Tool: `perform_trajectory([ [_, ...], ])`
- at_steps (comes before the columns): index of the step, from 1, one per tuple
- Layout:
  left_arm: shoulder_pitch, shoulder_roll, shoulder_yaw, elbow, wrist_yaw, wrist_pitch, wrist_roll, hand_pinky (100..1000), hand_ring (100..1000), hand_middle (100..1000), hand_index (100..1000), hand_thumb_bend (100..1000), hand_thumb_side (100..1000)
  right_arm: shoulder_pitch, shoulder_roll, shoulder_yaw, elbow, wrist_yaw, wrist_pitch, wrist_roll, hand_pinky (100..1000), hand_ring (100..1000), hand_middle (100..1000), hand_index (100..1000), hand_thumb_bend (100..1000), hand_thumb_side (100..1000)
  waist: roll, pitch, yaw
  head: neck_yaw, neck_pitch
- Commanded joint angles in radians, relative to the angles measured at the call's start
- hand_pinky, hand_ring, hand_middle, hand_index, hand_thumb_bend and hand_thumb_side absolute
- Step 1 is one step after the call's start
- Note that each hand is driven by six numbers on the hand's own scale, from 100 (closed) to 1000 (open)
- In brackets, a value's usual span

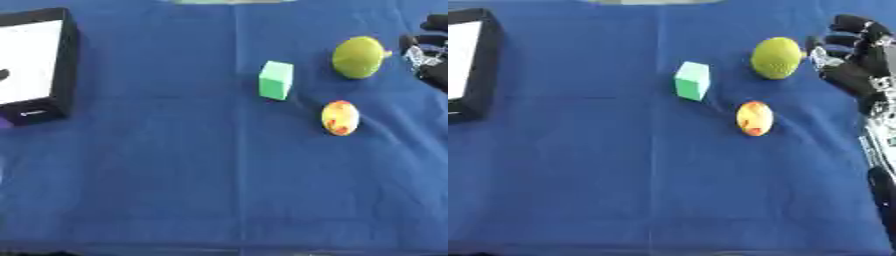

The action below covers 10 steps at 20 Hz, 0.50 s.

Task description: Pick up the objects with one hand, pass them to the other hand, and then place them into the box on the other side of the table.

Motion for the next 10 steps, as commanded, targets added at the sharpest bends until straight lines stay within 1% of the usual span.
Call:
perform_trajectory([
  [1, -0.015, 0.014, 0.005, -0.017, 0.003, -0.001, 0.001, 753, 862, 852, 773, 385, 752, -0.008, -0.021, -0.004, -0.025, 0.004, 0.0, 0.003, 725, 757, 725, 768, 353, 128, 0.0, -0.013, 0.0, -0.002, 0.002],
  [10, -0.015, 0.014, 0.003, -0.017, 0.003, 0.0, 0.001, 753, 863, 852, 773, 385, 752, -0.008, -0.022, -0.005, -0.026, 0.008, -0.002, 0.009, 728, 759, 727, 773, 365, 146, 0.0, -0.012, -0.001, -0.004, -0.009],
])
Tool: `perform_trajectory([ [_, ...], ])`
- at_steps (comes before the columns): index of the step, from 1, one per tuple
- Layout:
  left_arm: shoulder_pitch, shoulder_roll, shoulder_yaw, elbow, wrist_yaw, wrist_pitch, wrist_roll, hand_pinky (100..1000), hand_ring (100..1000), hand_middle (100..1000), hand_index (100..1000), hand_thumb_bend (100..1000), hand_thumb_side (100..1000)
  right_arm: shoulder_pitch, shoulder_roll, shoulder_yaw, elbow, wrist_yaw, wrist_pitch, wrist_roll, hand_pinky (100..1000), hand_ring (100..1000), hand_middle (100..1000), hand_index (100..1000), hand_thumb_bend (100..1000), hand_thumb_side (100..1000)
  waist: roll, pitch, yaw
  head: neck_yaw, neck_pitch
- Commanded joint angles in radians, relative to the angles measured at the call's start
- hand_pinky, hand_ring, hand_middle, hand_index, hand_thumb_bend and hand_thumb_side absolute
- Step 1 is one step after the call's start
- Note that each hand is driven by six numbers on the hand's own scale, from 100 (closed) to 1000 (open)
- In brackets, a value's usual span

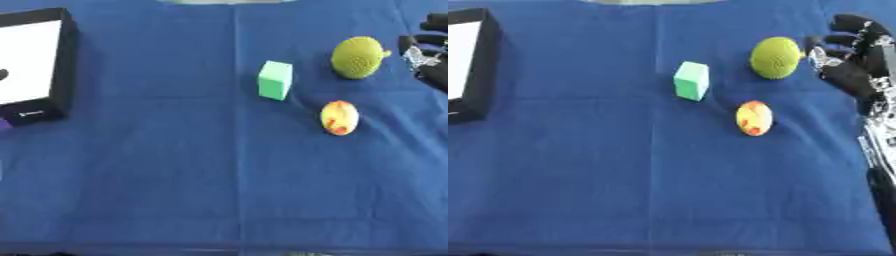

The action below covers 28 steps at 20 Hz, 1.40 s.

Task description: Pick up the objects with one hand, pass them to the other hand, and then place them into the box on the other side of the table.

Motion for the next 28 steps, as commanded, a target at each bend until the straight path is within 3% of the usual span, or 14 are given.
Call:
perform_trajectory([
  [1, -0.015, 0.014, 0.003, -0.017, 0.003, 0.0, 0.001, 753, 863, 852, 773, 385, 752, -0.009, -0.022, -0.005, -0.024, 0.009, -0.003, 0.007, 728, 759, 728, 774, 367, 148, 0.0, -0.012, 0.0, -0.001, -0.008],
  [11, -0.015, 0.018, 0.01, -0.017, 0.002, -0.001, 0.005, 753, 864, 851, 773, 387, 751, -0.016, -0.059, 0.007, -0.046, 0.06, 0.023, 0.046, 735, 774, 746, 789, 443, 129, -0.008, -0.012, 0.002, 0.001, -0.008],
  [23, -0.003, 0.04, 0.006, -0.009, -0.008, 0.003, 0.003, 753, 865, 851, 772, 385, 754, -0.025, -0.331, 0.089, -0.132, 0.145, 0.162, 0.168, 762, 790, 771, 818, 587, 107, -0.036, -0.023, -0.01, -0.005, -0.012],
  [28, -0.003, 0.04, 0.002, -0.01, -0.011, 0.003, -0.001, 754, 866, 851, 772, 384, 754, -0.076, -0.431, 0.119, -0.065, 0.193, 0.177, 0.279, 783, 808, 787, 835, 622, 124, -0.041, -0.028, -0.005, -0.029, -0.016],
])
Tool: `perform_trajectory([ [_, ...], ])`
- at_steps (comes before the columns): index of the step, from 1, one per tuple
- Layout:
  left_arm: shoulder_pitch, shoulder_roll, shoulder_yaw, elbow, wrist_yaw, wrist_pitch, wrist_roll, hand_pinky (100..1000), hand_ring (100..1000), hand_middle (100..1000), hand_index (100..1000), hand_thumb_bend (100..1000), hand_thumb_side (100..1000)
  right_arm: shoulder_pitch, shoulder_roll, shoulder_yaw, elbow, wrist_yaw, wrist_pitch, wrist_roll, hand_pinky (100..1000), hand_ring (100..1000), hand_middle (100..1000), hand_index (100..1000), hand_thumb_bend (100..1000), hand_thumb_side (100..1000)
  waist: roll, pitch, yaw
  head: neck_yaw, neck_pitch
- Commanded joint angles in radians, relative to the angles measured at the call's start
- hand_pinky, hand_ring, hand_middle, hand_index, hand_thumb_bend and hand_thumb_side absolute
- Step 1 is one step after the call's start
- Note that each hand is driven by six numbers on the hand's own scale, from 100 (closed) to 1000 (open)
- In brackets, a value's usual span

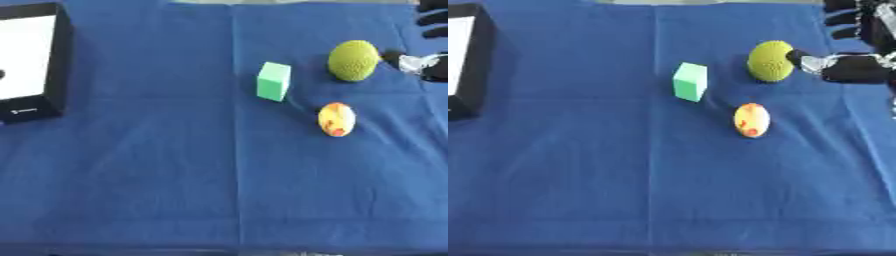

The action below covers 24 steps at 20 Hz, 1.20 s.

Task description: Pick up the objects with one hand, pass them to the other hand, and then place them into the box on the other side of the table.

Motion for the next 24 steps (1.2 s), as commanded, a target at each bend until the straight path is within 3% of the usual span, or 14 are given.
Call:
perform_trajectory([
  [1, -0.006, 0.028, 0.002, -0.011, -0.006, 0.001, -0.004, 754, 866, 851, 772, 384, 754, -0.039, -0.093, 0.011, 0.048, 0.026, -0.003, 0.073, 785, 810, 789, 836, 622, 129, 0.0, -0.024, 0.003, -0.013, -0.016],
  [11, -0.005, 0.03, -0.002, -0.012, -0.008, 0.003, -0.01, 755, 867, 851, 770, 381, 756, -0.19, -0.175, 0.094, 0.252, 0.116, -0.077, 0.264, 808, 824, 800, 849, 619, 186, 0.0, -0.025, 0.009, -0.023, -0.018],
  [24, -0.01, 0.024, -0.006, -0.013, -0.007, 0.005, -0.014, 755, 869, 852, 771, 379, 758, -0.349, -0.104, 0.186, 0.499, 0.291, -0.18, 0.374, 821, 831, 797, 859, 616, 221, 0.008, -0.015, 0.02, -0.029, -0.027],
])
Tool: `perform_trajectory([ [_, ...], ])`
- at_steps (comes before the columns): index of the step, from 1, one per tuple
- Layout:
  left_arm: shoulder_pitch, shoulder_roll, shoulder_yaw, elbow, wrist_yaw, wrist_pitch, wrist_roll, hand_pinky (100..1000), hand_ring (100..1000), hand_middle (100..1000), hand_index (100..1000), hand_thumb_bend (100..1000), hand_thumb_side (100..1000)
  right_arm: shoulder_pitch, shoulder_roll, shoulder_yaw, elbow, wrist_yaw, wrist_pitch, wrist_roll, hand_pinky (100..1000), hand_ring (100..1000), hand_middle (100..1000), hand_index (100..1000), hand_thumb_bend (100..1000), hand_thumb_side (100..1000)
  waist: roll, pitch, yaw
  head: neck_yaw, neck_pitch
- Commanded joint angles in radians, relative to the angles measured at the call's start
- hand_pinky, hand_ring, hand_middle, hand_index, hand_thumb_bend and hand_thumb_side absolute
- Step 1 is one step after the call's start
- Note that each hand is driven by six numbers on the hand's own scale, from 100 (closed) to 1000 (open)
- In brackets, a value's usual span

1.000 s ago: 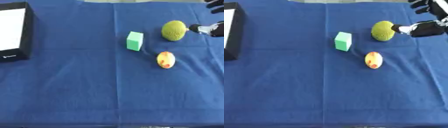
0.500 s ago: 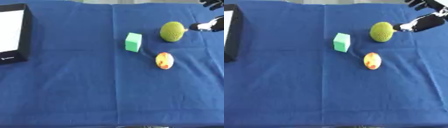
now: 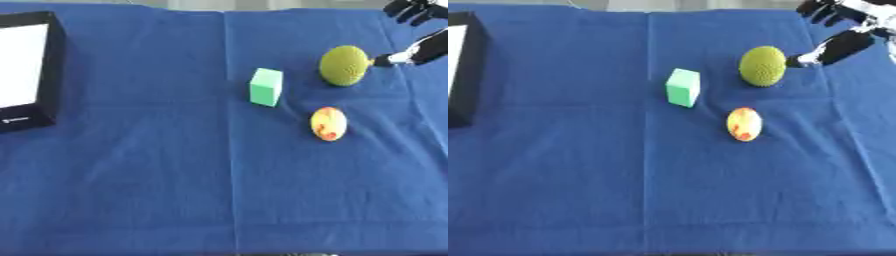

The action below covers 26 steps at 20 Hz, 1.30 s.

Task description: Pick up the objects with one hand, pass them to the other hand, and then place them into the box on the other side of the table.

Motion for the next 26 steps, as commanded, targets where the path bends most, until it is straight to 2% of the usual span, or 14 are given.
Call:
perform_trajectory([
  [1, -0.013, 0.023, 0.0, -0.014, -0.003, -0.001, -0.003, 755, 869, 853, 771, 379, 759, -0.036, -0.007, 0.003, 0.045, 0.036, -0.022, 0.017, 823, 833, 798, 860, 618, 226, 0.003, -0.014, 0.002, -0.003, -0.01],
  [12, -0.024, 0.016, -0.007, -0.016, -0.001, 0.003, -0.011, 755, 869, 852, 771, 377, 762, -0.122, 0.059, 0.007, 0.198, 0.134, -0.077, 0.054, 828, 842, 812, 866, 617, 237, 0.008, 0.004, 0.014, -0.01, -0.016],
  [26, -0.038, 0.008, -0.012, -0.021, 0.0, 0.007, -0.017, 756, 870, 853, 771, 372, 769, -0.172, 0.112, -0.016, 0.358, 0.242, -0.128, 0.066, 834, 844, 811, 871, 612, 253, 0.015, 0.034, 0.027, -0.02, -0.031],
])
